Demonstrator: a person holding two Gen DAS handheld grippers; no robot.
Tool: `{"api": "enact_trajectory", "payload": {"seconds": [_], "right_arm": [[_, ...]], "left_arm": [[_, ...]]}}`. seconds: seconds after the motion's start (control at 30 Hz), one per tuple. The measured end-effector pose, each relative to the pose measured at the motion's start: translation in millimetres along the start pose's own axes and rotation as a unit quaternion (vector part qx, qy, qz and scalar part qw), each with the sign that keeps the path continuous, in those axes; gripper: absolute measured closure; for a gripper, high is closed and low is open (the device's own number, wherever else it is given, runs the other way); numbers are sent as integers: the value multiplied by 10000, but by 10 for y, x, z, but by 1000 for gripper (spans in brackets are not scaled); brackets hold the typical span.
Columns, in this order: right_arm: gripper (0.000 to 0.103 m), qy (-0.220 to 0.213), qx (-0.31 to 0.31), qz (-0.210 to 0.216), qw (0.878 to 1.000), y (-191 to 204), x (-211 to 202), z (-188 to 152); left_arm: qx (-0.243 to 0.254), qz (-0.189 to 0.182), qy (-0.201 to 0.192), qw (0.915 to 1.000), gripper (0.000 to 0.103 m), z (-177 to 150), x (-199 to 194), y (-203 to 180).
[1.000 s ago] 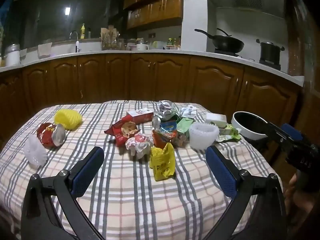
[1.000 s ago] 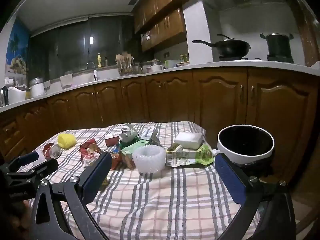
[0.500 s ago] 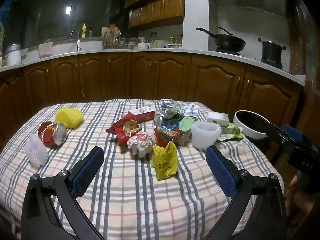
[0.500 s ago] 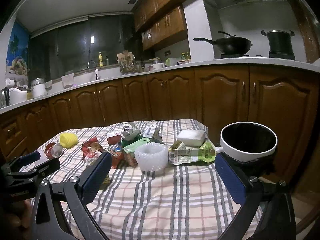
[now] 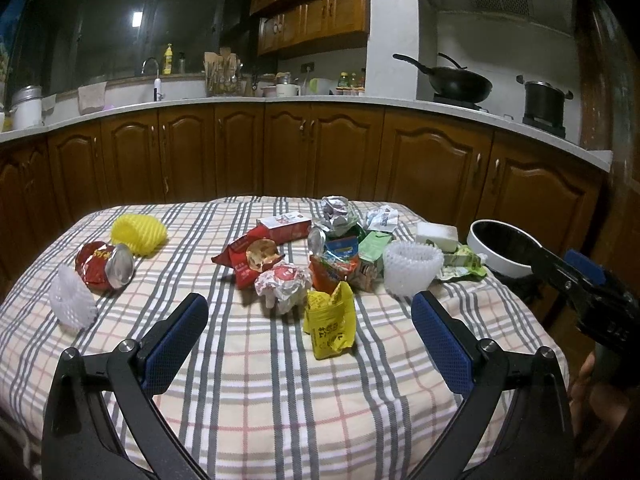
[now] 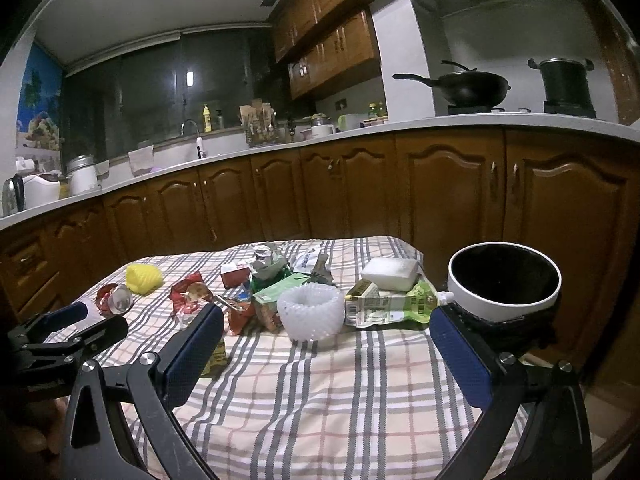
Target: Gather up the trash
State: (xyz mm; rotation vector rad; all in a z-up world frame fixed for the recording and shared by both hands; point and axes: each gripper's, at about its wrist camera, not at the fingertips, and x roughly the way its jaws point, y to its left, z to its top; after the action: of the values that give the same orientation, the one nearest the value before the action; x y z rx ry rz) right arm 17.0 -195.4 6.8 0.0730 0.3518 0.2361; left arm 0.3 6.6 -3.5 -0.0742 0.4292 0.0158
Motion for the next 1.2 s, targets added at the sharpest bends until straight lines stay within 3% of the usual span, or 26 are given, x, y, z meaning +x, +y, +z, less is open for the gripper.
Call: {"api": "enact_trajectory", "payload": {"seconds": [1.2], "right_arm": [[0,204,42,185,9996,0,118,-31]], "left_arm": [[-183,-102,320,9993,0,-51,225,84]]}}
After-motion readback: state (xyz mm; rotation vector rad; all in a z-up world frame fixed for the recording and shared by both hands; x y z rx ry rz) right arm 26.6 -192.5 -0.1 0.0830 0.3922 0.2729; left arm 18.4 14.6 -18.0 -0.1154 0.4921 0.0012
